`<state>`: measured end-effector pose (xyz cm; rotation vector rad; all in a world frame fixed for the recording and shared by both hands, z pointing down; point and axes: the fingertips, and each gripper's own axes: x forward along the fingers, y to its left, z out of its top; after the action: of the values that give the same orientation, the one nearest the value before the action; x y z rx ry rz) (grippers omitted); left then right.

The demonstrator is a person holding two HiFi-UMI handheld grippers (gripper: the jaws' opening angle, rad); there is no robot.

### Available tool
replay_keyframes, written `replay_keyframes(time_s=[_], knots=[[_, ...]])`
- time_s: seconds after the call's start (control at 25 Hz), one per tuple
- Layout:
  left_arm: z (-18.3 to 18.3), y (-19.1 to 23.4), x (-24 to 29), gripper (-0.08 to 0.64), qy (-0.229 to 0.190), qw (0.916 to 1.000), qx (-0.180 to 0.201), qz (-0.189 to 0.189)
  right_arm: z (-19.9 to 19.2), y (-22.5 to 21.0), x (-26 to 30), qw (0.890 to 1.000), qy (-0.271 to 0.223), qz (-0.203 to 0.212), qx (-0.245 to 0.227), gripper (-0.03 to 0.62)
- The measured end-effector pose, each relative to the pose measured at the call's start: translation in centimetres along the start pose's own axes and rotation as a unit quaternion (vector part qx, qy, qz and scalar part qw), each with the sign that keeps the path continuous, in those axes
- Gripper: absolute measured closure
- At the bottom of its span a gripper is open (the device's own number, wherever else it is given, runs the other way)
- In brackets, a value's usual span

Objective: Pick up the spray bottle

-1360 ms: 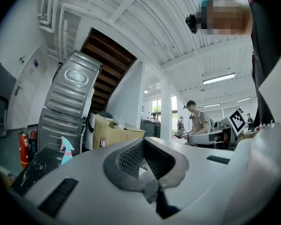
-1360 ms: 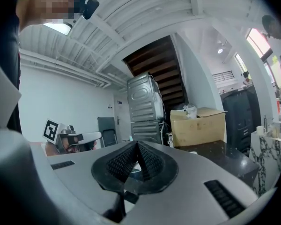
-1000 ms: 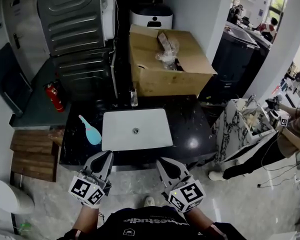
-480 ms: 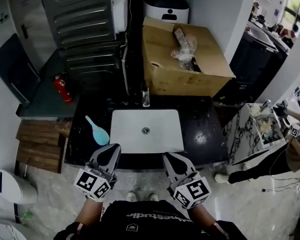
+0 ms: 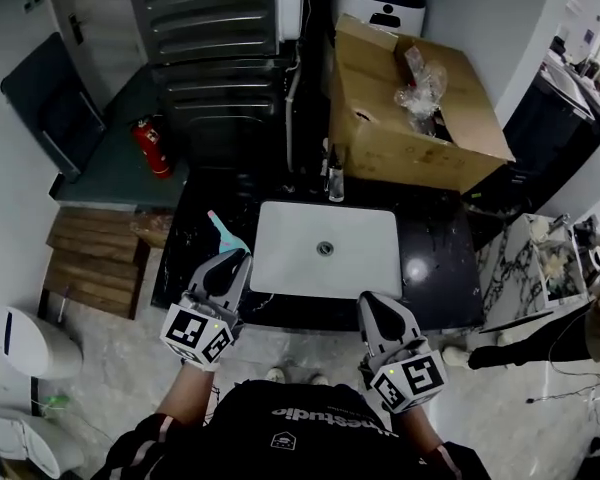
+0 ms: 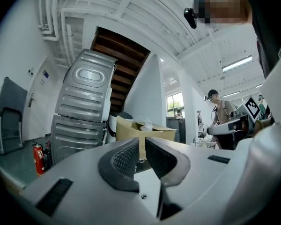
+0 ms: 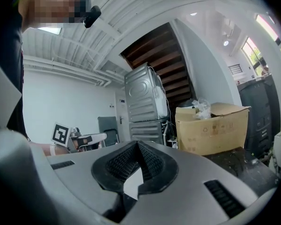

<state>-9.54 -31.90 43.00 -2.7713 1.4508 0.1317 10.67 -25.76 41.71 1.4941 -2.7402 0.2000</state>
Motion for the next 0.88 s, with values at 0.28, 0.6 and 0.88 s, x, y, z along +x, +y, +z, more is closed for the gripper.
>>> replay_keyframes(time_s=[0.28,0.6,0.88], knots=[[-2.7,4.4,0.5,0.418,0.017,0.9994,0.003,0.029,-0.4,0.0,1.0,1.000,0.006,-0.017,-0.005,0.555],[-6.3,8.5,1.5,0.301,0.054,0.9960,0.010,0.070,-0.9,0.0,1.6,0.999,0.018,-0.032,-0.005,0.555],[-9.3,9.9,2.1,0.224,0.078,0.9932,0.021,0.083,-1.0,0.1,2.1,0.999,0.023,-0.043,-0.007,0.555]])
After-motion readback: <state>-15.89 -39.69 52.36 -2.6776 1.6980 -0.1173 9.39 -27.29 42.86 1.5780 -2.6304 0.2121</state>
